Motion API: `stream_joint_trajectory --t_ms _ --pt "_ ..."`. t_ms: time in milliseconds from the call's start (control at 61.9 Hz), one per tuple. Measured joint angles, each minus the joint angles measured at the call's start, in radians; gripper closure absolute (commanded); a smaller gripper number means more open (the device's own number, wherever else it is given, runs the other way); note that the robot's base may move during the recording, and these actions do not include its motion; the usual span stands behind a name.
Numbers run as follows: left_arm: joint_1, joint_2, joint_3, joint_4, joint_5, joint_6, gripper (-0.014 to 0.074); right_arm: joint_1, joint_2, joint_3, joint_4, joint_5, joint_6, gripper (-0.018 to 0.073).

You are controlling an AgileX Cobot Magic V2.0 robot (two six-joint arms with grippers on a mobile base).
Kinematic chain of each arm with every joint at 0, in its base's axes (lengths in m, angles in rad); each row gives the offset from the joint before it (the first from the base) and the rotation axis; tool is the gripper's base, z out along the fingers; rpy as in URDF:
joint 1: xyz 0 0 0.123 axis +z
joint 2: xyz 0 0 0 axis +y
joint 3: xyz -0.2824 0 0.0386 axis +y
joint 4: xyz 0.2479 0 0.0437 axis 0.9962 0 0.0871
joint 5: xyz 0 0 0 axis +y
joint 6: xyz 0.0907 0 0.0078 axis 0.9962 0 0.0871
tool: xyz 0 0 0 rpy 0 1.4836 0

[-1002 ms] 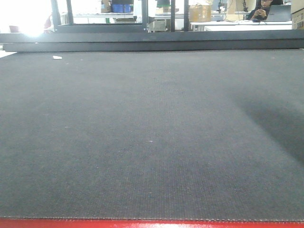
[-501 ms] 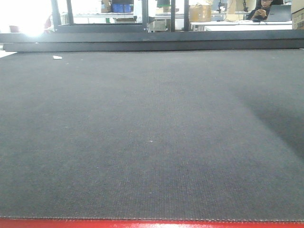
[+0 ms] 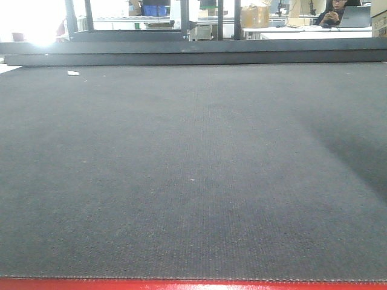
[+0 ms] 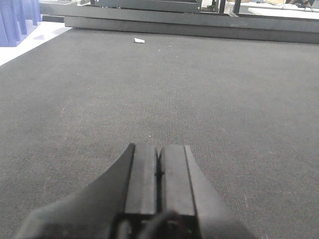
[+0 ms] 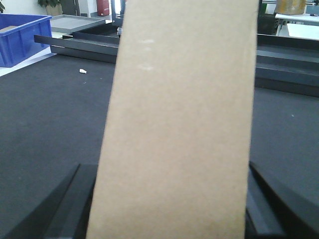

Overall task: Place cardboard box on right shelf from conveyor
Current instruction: 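Hold the box in the right gripper and turn away from the conveyor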

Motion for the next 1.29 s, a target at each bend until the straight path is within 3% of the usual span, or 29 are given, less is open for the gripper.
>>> stream_joint_trajectory --t_ms 727,1035,1293 --pt "0.000 0.015 0.000 0.000 0.000 0.000 0.0713 0.000 0.000 0.000 -0.002 -0.002 0.000 0.0307" --pt "0.065 0.005 0.000 0.000 0.002 0.000 0.0712 0.000 -0.001 0.000 -0.002 -0.004 0.000 0.0307" --pt "0.069 0.001 0.000 0.000 0.000 0.000 0.0713 0.000 -0.001 0.000 -0.002 -0.004 0.000 0.0307"
